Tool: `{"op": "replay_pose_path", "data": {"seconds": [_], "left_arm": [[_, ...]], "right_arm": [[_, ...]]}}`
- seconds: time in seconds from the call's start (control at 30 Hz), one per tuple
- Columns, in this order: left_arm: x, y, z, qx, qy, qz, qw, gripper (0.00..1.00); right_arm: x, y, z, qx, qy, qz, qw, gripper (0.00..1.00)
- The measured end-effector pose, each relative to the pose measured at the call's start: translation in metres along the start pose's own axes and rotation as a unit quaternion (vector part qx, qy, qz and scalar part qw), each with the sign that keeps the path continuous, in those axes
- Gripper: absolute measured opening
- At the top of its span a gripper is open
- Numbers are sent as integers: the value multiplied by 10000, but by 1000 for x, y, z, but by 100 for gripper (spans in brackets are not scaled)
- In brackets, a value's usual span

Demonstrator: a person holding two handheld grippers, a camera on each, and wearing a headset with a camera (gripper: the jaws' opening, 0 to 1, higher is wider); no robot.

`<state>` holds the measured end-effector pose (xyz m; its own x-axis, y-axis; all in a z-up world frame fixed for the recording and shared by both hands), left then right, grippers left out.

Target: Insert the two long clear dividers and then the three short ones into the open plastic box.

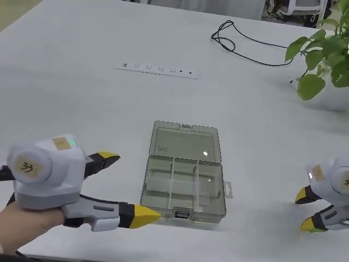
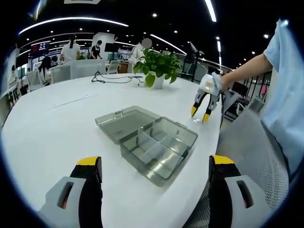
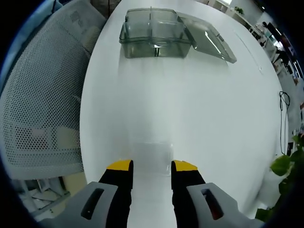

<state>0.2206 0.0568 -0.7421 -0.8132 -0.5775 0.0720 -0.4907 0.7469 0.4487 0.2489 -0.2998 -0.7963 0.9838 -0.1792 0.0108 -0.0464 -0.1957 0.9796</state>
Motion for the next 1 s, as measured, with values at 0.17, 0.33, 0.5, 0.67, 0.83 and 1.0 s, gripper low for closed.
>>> {"op": "replay_pose_path", "data": {"seconds": [0.17, 0.33, 0.5, 0.67, 0.83, 1.0], "left_arm": [[0, 0, 1, 14, 116, -34, 9999, 95], [-4, 1, -1, 111, 297, -130, 9994, 94], [-4, -2, -6, 204, 491, -84, 9985, 93], [4, -12, -12, 185, 725, 100, 9971, 90], [7, -24, -19, 34, 1212, 228, 9924, 83], [9, -36, -32, 271, 1998, 472, 9783, 70]], "right_arm": [[1, 9, -24, 261, 143, 143, 9995, 32], [1, 23, -53, 545, 374, 331, 9973, 32], [1, 34, -83, 832, 609, 597, 9929, 32], [-2, 44, -115, 1052, 941, 821, 9866, 32], [-10, 56, -145, 1210, 1363, 1046, 9777, 32], [-14, 61, -169, 1285, 1697, 1304, 9683, 32]]}}
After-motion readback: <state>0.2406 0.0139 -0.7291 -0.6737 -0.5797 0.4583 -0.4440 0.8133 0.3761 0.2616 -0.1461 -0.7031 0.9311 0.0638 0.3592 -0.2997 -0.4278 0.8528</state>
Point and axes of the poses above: the centre of the closed fingertips' face, and the gripper's own axes: y roughly backward along the fingers, x roughly to its right, z roughly out of its underside, the point moved 5 cm from there along y, roughly backward along the fingers, and after that the axes turned 8 degrees about -y, right-handed, at the moved point
